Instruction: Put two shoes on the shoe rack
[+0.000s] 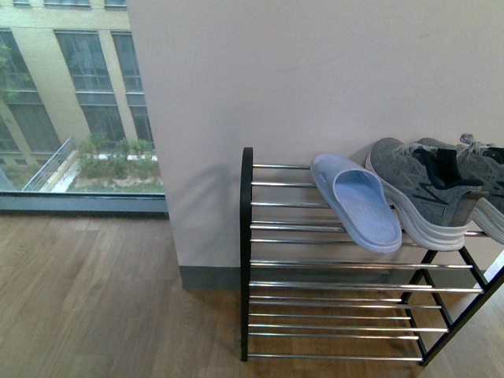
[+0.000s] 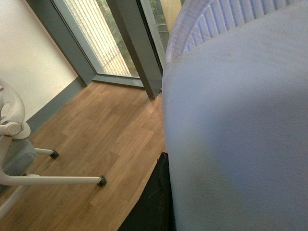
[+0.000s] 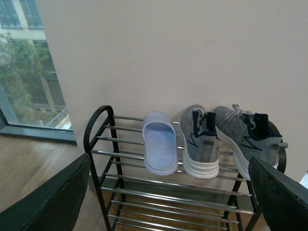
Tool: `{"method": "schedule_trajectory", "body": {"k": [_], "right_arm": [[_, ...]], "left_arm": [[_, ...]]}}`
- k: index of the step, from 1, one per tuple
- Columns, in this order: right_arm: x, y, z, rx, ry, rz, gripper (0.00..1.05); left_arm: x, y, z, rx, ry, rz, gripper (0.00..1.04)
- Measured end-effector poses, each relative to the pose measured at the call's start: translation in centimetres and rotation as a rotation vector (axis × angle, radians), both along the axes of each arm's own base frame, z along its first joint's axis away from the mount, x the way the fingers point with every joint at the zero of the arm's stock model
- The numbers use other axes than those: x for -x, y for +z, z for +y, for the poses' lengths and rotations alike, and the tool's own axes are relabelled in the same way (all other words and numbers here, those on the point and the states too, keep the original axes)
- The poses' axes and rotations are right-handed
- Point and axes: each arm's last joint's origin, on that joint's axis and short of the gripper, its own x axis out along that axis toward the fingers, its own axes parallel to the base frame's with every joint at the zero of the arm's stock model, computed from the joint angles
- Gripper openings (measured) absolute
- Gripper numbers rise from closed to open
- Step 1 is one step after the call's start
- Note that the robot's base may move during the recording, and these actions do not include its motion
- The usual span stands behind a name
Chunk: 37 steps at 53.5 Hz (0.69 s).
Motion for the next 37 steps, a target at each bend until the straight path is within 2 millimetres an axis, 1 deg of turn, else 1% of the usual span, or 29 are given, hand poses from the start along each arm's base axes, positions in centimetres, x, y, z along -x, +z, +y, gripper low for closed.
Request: {"method": "schedule_trajectory", "body": {"k": [37], "right_arm": [[0.01, -0.01, 0.03, -0.001, 0.006, 0.001, 0.95]], "left_arm": [[0.02, 0.02, 0.01, 0.000, 0.003, -0.003, 0.02]]}}
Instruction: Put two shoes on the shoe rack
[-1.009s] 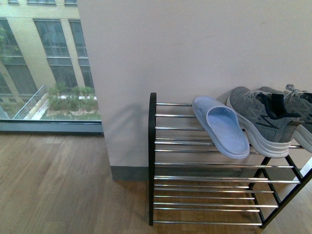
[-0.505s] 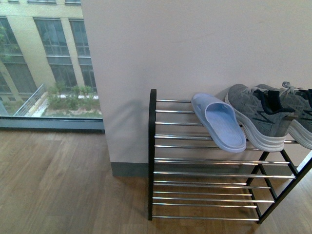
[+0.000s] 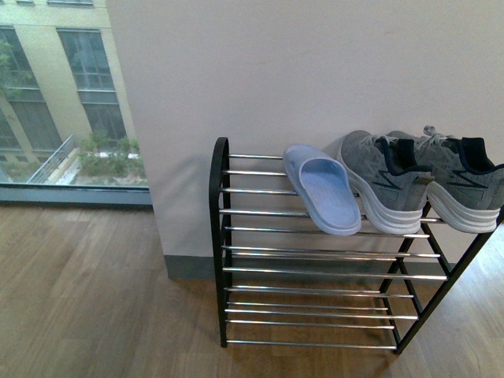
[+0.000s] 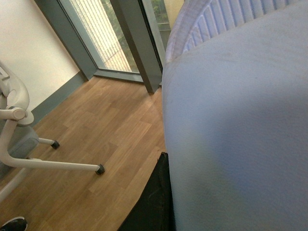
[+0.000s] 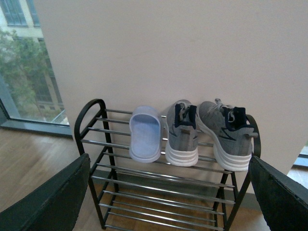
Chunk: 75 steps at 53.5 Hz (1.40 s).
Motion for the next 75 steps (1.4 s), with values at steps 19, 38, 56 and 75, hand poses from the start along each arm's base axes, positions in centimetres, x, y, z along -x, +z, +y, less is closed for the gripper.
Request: {"method": "schedule_trajectory", "body": {"k": [19, 38, 56, 75], "right_arm": [[0.0, 0.0, 0.0, -0.002, -0.010, 0.000, 0.95], [0.0, 0.0, 0.0, -0.002, -0.005, 0.000, 0.95], [0.0, 0.0, 0.0, -0.002, -0.005, 0.000, 0.95], [0.0, 0.0, 0.0, -0.002, -0.005, 0.000, 0.95]], "left_arm": [[0.0, 0.0, 0.0, -0.020, 0.015, 0.006, 0.02], [-6.1, 0.5, 1.9, 0.359, -0.182, 0.178, 0.02], [-17.7, -0.9, -1.3, 0.259, -0.389, 0.400, 0.02], [-29.7, 0.1, -6.2, 0.112, -0.575, 0.459, 0.02]]}}
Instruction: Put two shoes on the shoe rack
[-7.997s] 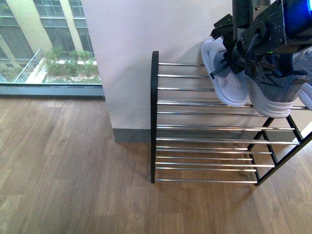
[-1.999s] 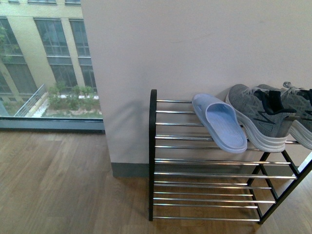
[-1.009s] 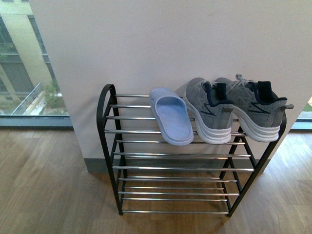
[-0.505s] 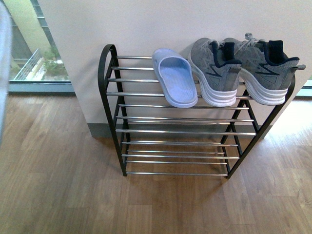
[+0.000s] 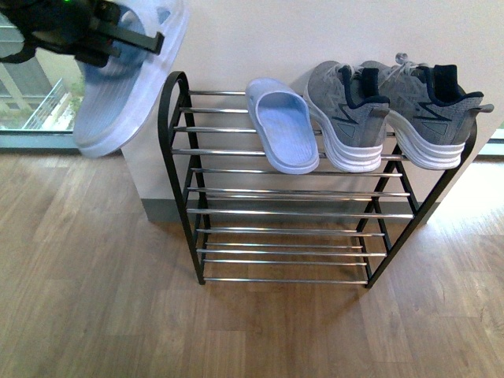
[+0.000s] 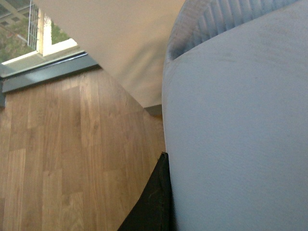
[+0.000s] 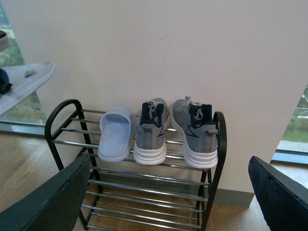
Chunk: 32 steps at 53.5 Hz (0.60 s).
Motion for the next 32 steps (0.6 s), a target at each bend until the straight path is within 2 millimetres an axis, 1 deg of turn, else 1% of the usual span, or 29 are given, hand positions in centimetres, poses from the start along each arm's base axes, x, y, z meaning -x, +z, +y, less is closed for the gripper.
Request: {"method": "schedule_trajectory", "body": {"k": [4, 9, 24, 32], "right_arm": [[0.0, 0.0, 0.0, 0.000, 0.000, 0.000, 0.95], [0.0, 0.0, 0.0, 0.000, 0.000, 0.000, 0.95], [0.0, 0.0, 0.0, 0.000, 0.000, 0.000, 0.95], [0.0, 0.0, 0.0, 0.000, 0.000, 0.000, 0.95]], "left_arm": [[-2.3, -0.3, -1.1, -0.025, -0.037, 0.003, 0.02], [-4.5, -1.5, -2.3, -0.058, -0.072, 0.017, 0.02], [-7.9, -3.9, -3.6, -0.099, -0.104, 0.032, 0.02], [-9.1, -4.9, -3.9, -0.112, -0.103, 0.034, 0.02]]}}
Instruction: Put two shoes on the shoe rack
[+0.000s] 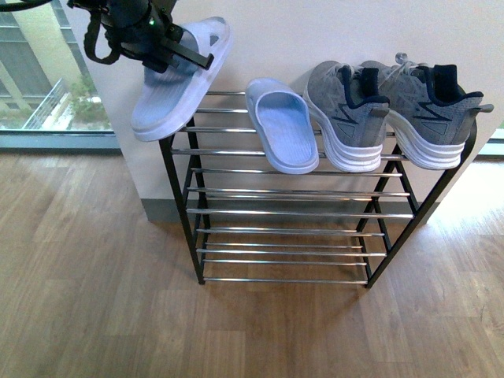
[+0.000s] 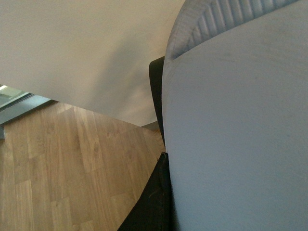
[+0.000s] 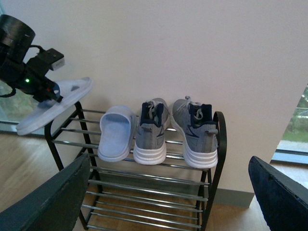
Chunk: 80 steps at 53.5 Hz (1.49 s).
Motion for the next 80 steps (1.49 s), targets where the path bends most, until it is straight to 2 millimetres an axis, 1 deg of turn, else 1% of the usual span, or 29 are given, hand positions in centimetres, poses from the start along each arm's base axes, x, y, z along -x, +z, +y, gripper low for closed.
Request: {"method": "schedule_trajectory", "body": {"k": [4, 10, 18, 22, 31, 39, 43, 47, 62, 68, 70, 80], "right_arm": [[0.0, 0.0, 0.0, 0.000, 0.000, 0.000, 0.95], [0.0, 0.0, 0.0, 0.000, 0.000, 0.000, 0.95], [0.0, 0.0, 0.0, 0.000, 0.000, 0.000, 0.95], [0.0, 0.0, 0.0, 0.000, 0.000, 0.000, 0.95], [0.0, 0.0, 0.0, 0.000, 0.000, 0.000, 0.95], [0.0, 0.0, 0.0, 0.000, 0.000, 0.000, 0.95], [0.0, 0.0, 0.0, 0.000, 0.000, 0.000, 0.95], [0.0, 0.0, 0.0, 0.000, 0.000, 0.000, 0.95], [0.0, 0.0, 0.0, 0.000, 0.000, 0.000, 0.95], [0.0, 0.0, 0.0, 0.000, 0.000, 0.000, 0.95], [0.0, 0.0, 0.0, 0.000, 0.000, 0.000, 0.95], [0.0, 0.0, 0.0, 0.000, 0.000, 0.000, 0.95]], "left_arm": [[-0.5, -0.6, -0.2, -0.001, -0.004, 0.001, 0.02], [-1.6, -2.2, -0.6, -0.002, -0.010, 0.020, 0.02], [-2.4, -2.2, -1.4, 0.002, -0.014, 0.009, 0.02], [-2.7, -2.6, -1.7, -0.003, -0.013, 0.011, 0.02], [-3.2, -4.5, -2.4, -0.019, 0.029, 0.039, 0.02], [-3.0, -6.0, -3.6, -0.011, 0.032, 0.069, 0.02], [-2.9, -6.1, -4.4, -0.015, 0.034, 0.068, 0.02], [-2.9, -6.1, -4.7, -0.020, 0.041, 0.059, 0.02], [-3.4, -5.8, -3.9, -0.026, 0.074, 0.033, 0.02], [-3.5, -5.8, -3.9, -0.027, 0.079, 0.022, 0.02], [-3.5, -5.8, -3.9, -0.028, 0.082, 0.022, 0.05], [-3.4, -6.0, -3.9, -0.018, 0.074, 0.031, 0.32]]}}
